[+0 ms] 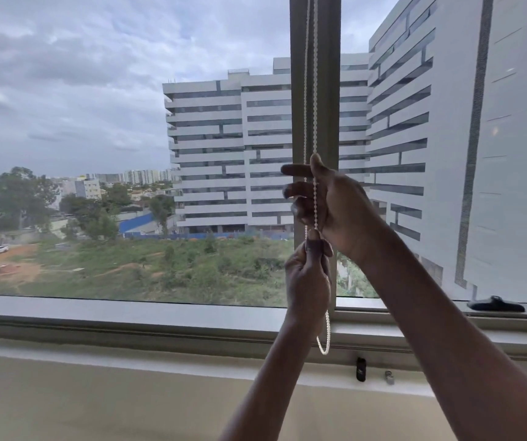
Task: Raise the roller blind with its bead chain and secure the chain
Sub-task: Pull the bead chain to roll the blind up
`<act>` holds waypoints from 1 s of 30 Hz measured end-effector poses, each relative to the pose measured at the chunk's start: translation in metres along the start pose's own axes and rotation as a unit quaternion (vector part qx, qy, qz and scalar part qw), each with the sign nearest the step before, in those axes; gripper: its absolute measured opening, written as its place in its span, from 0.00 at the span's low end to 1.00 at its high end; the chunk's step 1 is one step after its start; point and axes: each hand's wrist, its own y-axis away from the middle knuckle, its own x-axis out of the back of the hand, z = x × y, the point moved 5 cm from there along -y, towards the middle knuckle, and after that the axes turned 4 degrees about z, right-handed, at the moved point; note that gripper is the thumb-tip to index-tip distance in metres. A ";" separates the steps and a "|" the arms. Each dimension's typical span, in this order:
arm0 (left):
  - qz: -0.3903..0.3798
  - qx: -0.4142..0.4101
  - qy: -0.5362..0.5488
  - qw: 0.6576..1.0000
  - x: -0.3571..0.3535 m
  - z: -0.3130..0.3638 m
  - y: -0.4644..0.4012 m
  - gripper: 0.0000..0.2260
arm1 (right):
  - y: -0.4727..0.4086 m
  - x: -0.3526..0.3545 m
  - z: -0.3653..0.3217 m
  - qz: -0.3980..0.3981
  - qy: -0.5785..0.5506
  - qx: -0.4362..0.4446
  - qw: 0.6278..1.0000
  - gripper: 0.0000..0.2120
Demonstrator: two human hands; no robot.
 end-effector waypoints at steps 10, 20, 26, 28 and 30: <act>-0.016 -0.059 -0.017 0.998 0.010 0.000 -0.012 0.19 | 0.000 0.001 0.016 -0.014 -0.192 0.012 0.981 0.24; -0.111 -0.059 -0.091 0.988 0.011 0.009 -0.031 0.32 | 0.008 -0.001 0.010 0.077 -0.079 0.118 0.987 0.22; -0.205 0.048 -0.001 0.978 -0.008 0.071 -0.061 0.39 | 0.030 0.010 0.047 0.116 0.005 0.137 0.984 0.23; -0.217 0.079 0.069 0.971 -0.021 0.094 -0.066 0.39 | 0.038 0.011 0.063 0.108 -0.010 0.113 0.988 0.23; -0.230 0.095 0.111 0.962 -0.036 0.107 -0.063 0.36 | 0.041 0.010 0.072 0.104 -0.018 0.097 0.990 0.23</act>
